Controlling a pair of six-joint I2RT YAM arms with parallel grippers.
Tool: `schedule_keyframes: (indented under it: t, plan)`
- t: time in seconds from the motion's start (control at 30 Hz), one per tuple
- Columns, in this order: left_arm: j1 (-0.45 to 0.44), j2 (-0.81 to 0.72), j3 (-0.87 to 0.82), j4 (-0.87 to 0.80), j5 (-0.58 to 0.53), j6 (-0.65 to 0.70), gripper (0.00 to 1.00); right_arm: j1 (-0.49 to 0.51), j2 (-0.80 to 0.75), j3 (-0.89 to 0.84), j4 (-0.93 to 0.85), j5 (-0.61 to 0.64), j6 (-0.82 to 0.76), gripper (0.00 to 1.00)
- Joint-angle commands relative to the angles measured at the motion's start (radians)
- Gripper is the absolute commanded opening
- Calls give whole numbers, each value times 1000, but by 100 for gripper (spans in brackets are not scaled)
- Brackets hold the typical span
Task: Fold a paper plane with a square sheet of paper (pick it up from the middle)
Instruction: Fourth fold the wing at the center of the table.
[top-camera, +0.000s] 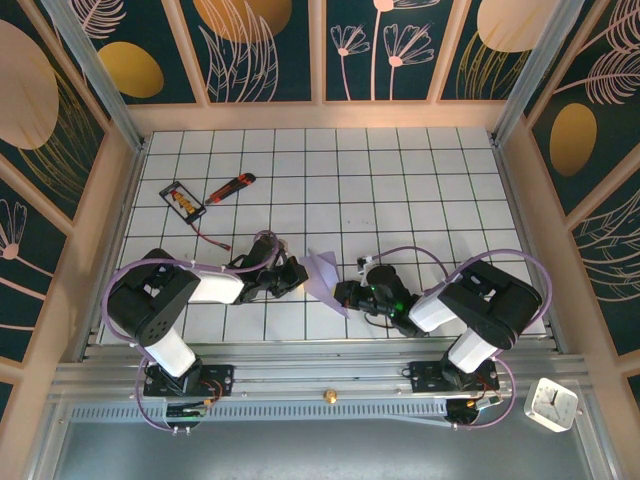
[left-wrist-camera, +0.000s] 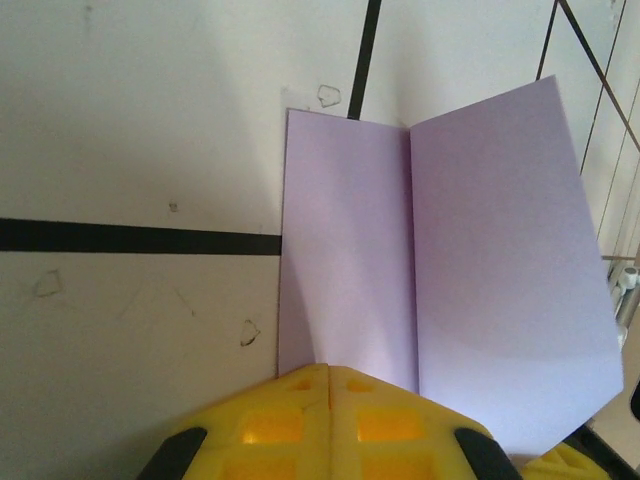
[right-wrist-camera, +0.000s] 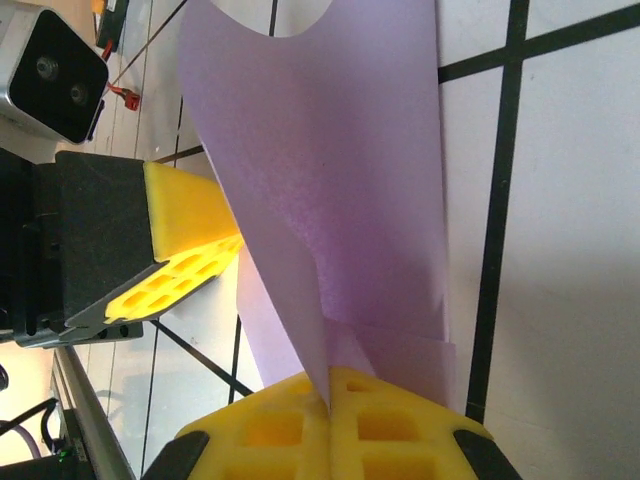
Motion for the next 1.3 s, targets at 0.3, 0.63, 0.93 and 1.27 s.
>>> schedule_keyframes:
  t: [0.3,0.63,0.93,1.27]
  plan:
    - [-3,44,32,-100,-46,69,0,-31,55,-29,68,-45,67,0]
    - [-3,21,85,-159,-48,101,0,-33,82,-14,42,-47,76,0]
    - [-2,-106,102,-238,-145,139,11,-39,71,-30,30,-35,90,0]
    - [-40,-60,163,-112,20,124,0,-43,73,-36,35,-33,94,0]
